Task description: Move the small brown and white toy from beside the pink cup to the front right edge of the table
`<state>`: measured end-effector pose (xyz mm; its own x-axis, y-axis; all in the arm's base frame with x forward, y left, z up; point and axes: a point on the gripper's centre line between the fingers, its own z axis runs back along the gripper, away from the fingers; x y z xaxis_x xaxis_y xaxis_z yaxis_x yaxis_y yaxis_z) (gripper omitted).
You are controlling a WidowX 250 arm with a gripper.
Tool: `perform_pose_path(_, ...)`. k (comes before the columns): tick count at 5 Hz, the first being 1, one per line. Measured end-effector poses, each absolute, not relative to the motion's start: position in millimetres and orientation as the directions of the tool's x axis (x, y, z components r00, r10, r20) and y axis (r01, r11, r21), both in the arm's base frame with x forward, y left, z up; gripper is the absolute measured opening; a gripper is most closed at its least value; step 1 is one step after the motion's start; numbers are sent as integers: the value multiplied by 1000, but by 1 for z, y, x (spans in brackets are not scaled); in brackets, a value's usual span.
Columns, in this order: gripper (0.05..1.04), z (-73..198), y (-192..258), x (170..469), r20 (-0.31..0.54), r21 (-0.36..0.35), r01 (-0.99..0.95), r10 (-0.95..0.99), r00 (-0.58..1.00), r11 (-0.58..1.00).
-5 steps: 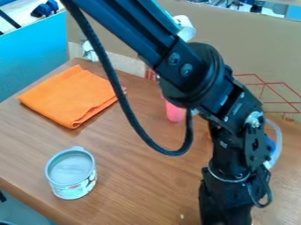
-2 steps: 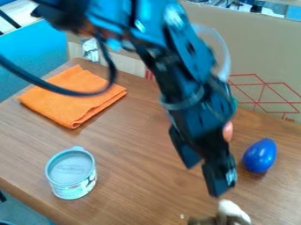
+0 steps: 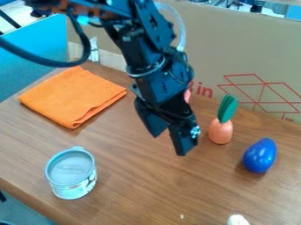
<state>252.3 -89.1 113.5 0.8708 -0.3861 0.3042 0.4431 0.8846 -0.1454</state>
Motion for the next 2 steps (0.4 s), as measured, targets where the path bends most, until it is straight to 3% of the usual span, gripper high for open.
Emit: perform_pose_path(2,1002,102,-99,259,250,-46,485,-460,852,873)
